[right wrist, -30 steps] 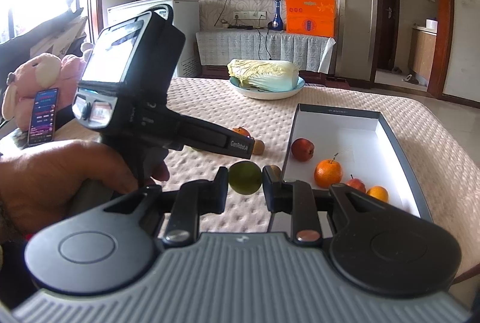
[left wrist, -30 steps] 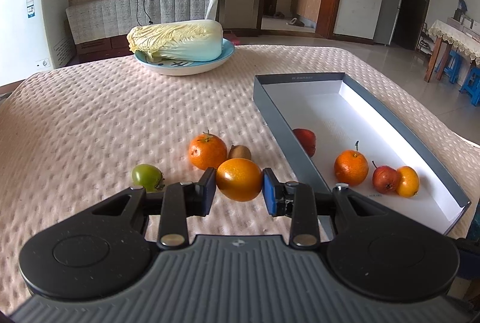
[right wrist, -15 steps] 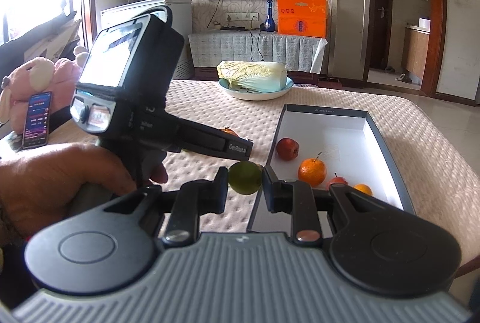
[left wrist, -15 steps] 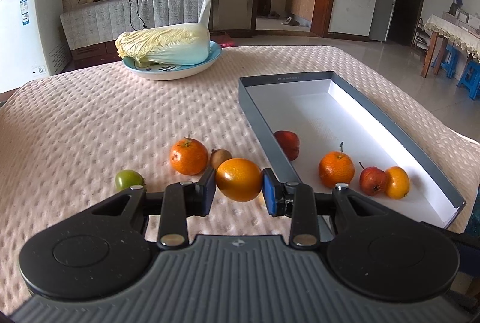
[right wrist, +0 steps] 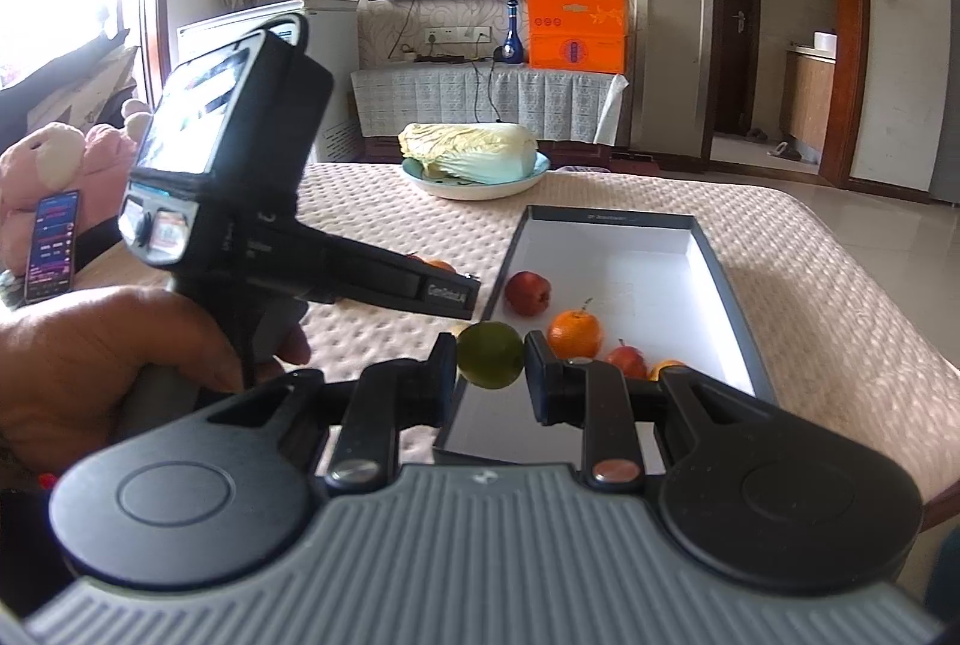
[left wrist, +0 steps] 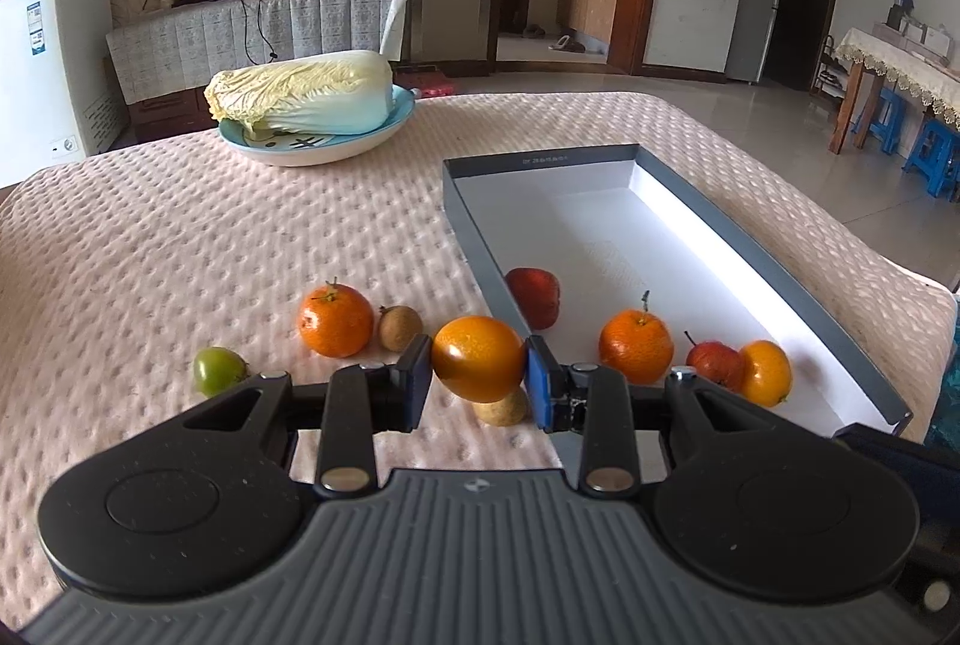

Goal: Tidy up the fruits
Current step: 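Carry the held orange and green lime over the gray box with both tools, then open the left tool to drop the orange in the box while the right tool holds the lime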

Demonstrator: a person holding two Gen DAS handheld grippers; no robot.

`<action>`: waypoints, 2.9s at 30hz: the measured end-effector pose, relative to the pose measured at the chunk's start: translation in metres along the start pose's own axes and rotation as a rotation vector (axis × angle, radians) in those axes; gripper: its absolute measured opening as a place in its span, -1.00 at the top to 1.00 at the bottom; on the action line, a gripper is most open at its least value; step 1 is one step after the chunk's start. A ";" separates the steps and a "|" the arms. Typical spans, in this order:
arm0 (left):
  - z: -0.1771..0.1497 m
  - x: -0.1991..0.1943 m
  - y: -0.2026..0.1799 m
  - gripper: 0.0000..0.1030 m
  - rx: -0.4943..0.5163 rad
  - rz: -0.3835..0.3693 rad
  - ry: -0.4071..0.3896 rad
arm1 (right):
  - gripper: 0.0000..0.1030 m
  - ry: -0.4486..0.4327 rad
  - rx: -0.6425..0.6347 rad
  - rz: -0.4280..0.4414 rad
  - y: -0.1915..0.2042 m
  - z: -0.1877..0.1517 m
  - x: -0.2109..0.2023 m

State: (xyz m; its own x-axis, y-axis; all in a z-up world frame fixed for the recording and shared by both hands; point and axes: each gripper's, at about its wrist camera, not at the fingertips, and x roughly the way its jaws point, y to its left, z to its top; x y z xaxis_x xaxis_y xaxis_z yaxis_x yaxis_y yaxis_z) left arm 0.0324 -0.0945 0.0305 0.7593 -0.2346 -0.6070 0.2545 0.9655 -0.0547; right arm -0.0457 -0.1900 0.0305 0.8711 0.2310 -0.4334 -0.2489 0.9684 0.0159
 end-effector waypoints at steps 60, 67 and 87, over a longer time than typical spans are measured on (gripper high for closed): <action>0.032 0.052 -0.065 0.26 0.072 -0.130 -0.016 | 0.47 0.096 0.015 -0.048 -0.073 0.005 0.030; 0.040 0.067 -0.071 0.26 0.075 -0.126 0.002 | 0.47 0.091 -0.009 -0.026 -0.064 0.001 0.023; 0.050 0.085 -0.092 -0.12 0.132 -0.098 0.002 | 0.47 0.093 0.027 -0.035 -0.068 0.002 0.020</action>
State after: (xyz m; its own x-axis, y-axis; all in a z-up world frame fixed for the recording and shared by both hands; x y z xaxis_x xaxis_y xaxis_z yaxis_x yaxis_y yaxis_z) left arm 0.1039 -0.2087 0.0233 0.7257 -0.3264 -0.6056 0.4037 0.9149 -0.0094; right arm -0.0102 -0.2508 0.0229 0.8358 0.1887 -0.5156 -0.2066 0.9782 0.0232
